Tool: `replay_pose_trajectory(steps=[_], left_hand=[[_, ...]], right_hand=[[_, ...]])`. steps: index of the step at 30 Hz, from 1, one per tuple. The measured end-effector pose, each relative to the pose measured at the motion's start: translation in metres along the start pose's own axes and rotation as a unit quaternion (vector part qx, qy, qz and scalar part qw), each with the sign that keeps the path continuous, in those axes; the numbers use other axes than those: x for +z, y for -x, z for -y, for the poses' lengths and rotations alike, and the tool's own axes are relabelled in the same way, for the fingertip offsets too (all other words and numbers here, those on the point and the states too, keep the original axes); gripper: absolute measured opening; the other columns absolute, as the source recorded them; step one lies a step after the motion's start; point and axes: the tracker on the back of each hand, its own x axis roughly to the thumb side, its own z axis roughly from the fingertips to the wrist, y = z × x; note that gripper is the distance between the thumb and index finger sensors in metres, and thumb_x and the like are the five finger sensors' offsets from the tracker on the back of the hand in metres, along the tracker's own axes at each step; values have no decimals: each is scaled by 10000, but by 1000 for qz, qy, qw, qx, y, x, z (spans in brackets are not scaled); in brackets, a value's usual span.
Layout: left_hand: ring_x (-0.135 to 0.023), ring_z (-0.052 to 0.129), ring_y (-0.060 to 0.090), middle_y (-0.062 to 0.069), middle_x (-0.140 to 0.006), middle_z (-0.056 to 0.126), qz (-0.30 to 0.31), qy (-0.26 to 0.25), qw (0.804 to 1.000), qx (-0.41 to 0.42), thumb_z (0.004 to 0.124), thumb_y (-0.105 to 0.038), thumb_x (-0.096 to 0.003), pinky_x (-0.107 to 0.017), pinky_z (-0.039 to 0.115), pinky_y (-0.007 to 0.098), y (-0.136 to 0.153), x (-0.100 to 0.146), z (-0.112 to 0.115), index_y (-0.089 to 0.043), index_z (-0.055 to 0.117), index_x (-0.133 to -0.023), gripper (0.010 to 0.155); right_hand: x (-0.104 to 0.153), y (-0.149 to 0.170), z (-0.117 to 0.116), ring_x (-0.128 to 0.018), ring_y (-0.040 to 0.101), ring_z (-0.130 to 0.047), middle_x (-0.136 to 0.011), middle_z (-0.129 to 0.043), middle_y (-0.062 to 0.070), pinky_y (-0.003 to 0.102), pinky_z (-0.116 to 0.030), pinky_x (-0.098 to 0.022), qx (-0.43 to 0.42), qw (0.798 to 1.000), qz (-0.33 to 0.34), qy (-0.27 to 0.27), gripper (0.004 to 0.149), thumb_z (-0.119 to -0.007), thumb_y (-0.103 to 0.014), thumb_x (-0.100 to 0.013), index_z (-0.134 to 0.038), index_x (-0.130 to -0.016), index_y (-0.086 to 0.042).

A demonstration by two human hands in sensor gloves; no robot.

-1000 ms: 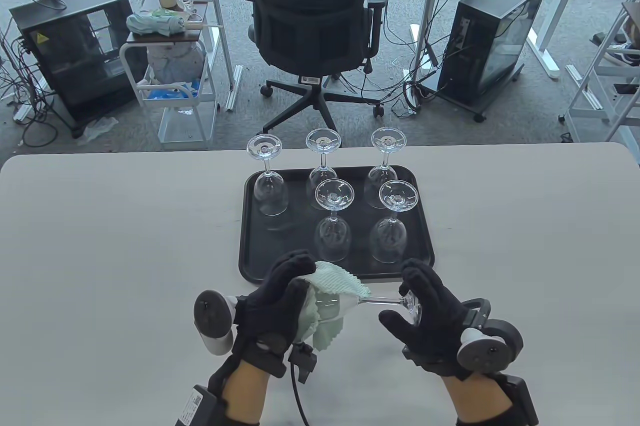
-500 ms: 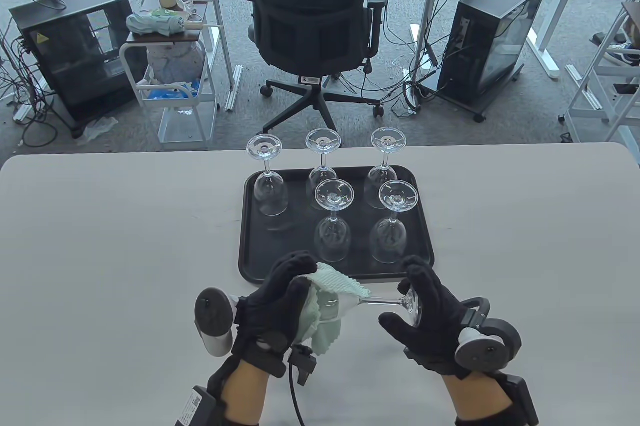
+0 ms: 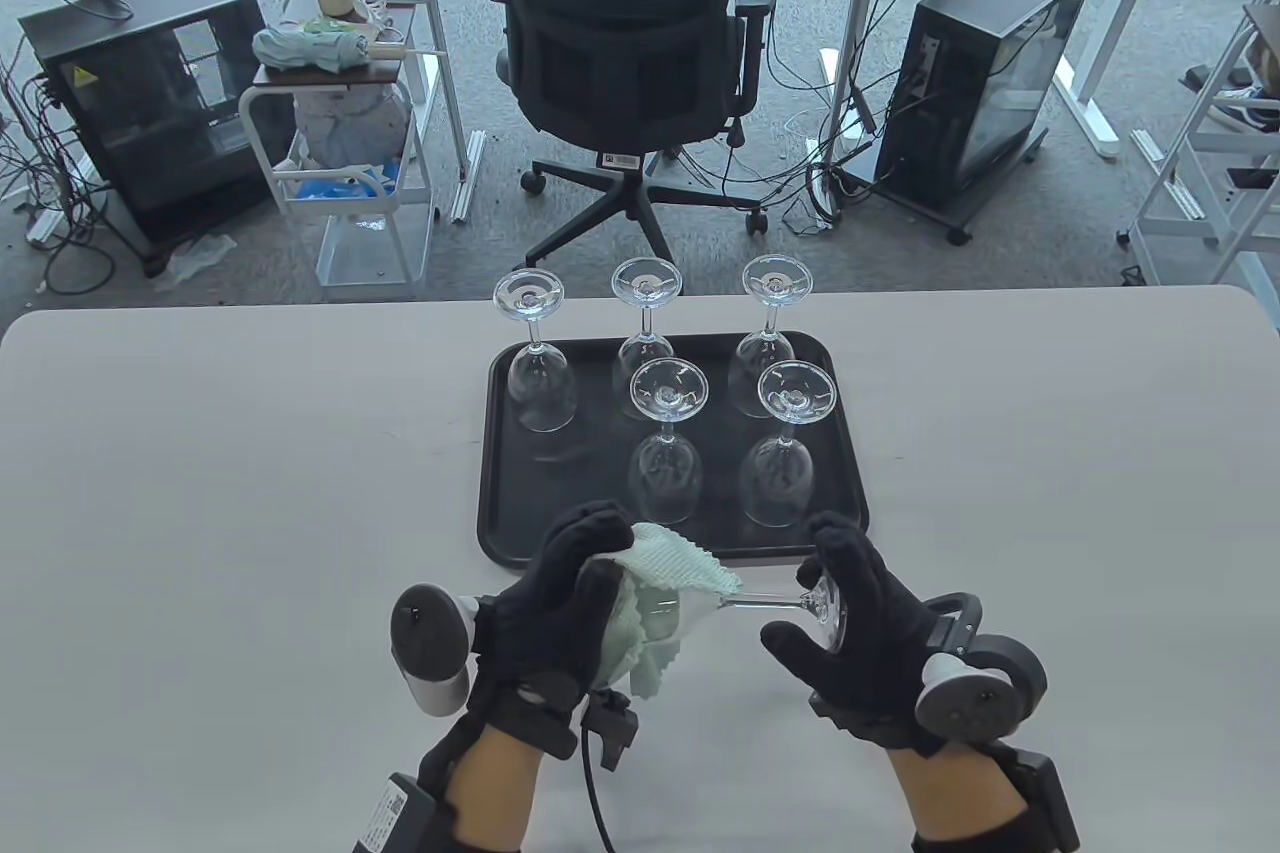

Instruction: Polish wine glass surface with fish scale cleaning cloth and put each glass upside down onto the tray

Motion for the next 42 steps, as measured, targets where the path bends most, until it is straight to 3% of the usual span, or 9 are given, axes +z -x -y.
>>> replay_pose_trajectory(steps=[3, 6, 10, 14, 20, 24, 30, 34, 42], left_hand=[[-951, 727, 369, 40, -1115, 617, 36, -2, 999, -25, 684, -679, -530, -475, 850, 568, -3, 1, 3, -353, 670, -1006, 576], [-955, 728, 359, 32, -1109, 626, 78, -16, 995, -55, 695, -673, -514, -489, 846, 577, -4, 2, 4, -357, 687, -990, 571], [-939, 748, 365, 39, -1097, 649, 39, -19, 998, -42, 691, -664, -528, -468, 859, 577, 2, 1, 1, -345, 698, -987, 560], [-954, 723, 373, 50, -1116, 618, -7, 13, 1000, 9, 677, -664, -546, -483, 847, 581, 7, 0, 0, -336, 673, -1009, 568], [-960, 719, 371, 44, -1123, 606, 24, -1, 1000, -16, 660, -665, -541, -486, 850, 576, 2, 1, 4, -347, 665, -1012, 568], [-968, 710, 363, 33, -1128, 596, 45, -5, 998, -39, 657, -671, -528, -494, 846, 570, 4, 1, 3, -348, 647, -1017, 586], [-987, 706, 388, 47, -1133, 609, 37, -2, 999, -23, 629, -629, -544, -540, 829, 600, 7, 0, 2, -314, 660, -1027, 577], [-915, 816, 377, 73, -1048, 746, 42, -71, 997, 7, 670, -531, -553, -576, 823, 597, 10, 0, -18, -208, 788, -936, 515], [-790, 892, 379, 114, -929, 838, 18, -226, 974, 29, 680, -491, -564, -535, 843, 581, 17, 18, -117, -144, 857, -836, 475]], right_hand=[[1, 7, -4, -503, 292, -915, -964, -623, 162, 377, -876, -306, -91, 992, -86, -1, 768, -775, -635, -493, -352, -1049, -318], [1, 14, -6, -460, 301, -913, -937, -655, 195, 385, -860, -266, -172, 968, -175, -51, 769, -725, -679, -499, -392, -1066, -280], [-1, 9, -2, -536, 340, -928, -1024, -585, 189, 431, -883, -332, -53, 995, -70, -39, 889, -762, -689, -466, -290, -1075, -246], [-1, 1, 1, -622, 331, -910, -1052, -527, 169, 443, -889, -410, 9, 1000, 8, -16, 941, -822, -670, -440, -233, -1058, -273], [1, 6, -3, -562, 315, -897, -1001, -582, 153, 405, -869, -360, -59, 997, -56, -2, 816, -792, -652, -476, -314, -1056, -332], [3, 15, -9, -496, 291, -905, -967, -634, 175, 375, -869, -293, -180, 959, -211, -51, 751, -688, -689, -515, -367, -1082, -316], [6, 18, -10, -511, 313, -899, -978, -624, 191, 395, -863, -307, -167, 963, -212, -22, 697, -604, -635, -542, -360, -1093, -286], [7, 17, -9, -511, 318, -905, -976, -629, 195, 401, -869, -309, -142, 967, -210, -3, 678, -581, -616, -552, -362, -1093, -271], [15, 38, -7, -514, 328, -898, -972, -628, 201, 413, -863, -310, -169, 952, -255, 20, 679, -597, -612, -548, -376, -1090, -268]])
